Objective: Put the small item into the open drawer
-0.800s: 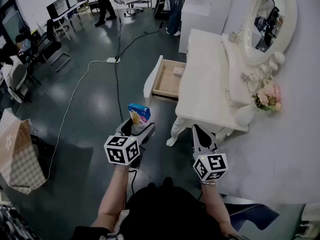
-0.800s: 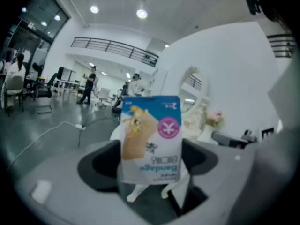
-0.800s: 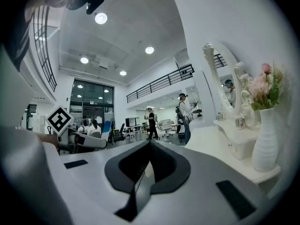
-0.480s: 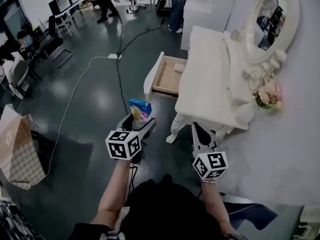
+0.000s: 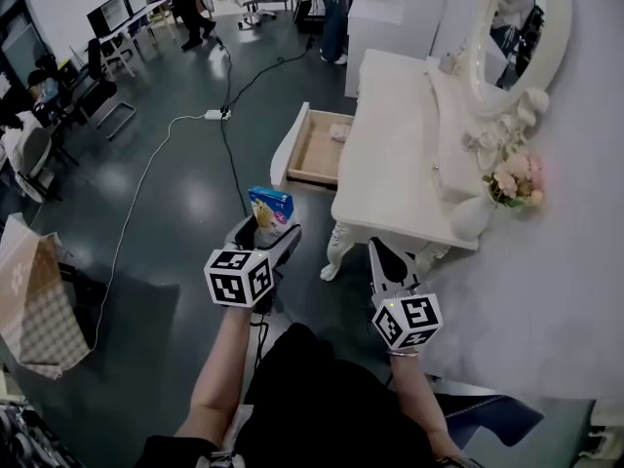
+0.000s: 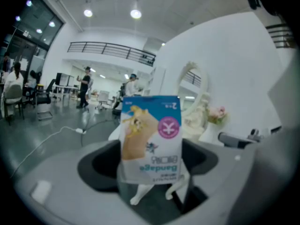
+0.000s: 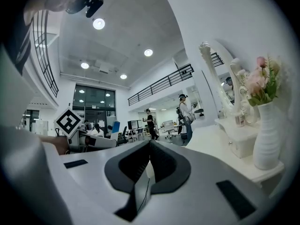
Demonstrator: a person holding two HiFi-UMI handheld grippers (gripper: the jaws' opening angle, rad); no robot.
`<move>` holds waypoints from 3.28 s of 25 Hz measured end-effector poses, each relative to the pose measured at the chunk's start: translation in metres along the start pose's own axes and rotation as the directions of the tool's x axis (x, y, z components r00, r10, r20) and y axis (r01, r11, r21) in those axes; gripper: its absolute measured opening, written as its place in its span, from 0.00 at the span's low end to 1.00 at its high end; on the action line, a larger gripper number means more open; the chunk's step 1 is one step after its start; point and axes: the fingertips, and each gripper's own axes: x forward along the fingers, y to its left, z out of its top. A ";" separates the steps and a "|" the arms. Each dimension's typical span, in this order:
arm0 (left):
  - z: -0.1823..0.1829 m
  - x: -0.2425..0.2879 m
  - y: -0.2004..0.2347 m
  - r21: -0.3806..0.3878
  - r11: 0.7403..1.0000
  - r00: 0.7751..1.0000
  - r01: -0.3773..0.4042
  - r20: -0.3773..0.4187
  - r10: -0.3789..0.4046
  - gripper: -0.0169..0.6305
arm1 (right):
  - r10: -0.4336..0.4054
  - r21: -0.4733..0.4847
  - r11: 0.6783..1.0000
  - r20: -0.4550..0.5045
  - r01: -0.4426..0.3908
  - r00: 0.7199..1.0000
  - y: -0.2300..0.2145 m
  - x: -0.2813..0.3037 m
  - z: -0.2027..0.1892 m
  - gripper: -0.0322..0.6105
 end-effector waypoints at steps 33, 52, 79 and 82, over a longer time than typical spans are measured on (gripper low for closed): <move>0.074 0.229 0.115 -0.047 0.992 0.990 0.114 -0.080 -0.118 0.66 | -0.096 -0.001 0.995 -0.054 0.096 0.994 -0.085 0.229 0.008 0.06; 0.072 0.321 0.124 -0.028 0.991 0.977 0.131 -0.166 -0.134 0.66 | -0.252 -0.019 0.968 -0.038 0.251 0.967 -0.130 0.262 0.016 0.06; -0.028 0.446 0.120 -0.006 1.000 0.848 -0.020 -0.530 0.014 0.66 | -0.261 0.055 0.963 -0.044 0.263 0.964 -0.224 0.273 0.011 0.06; -0.040 0.456 0.124 0.002 0.999 0.820 -0.039 -0.572 0.033 0.66 | -0.260 0.070 0.962 -0.054 0.263 0.964 -0.231 0.275 0.009 0.06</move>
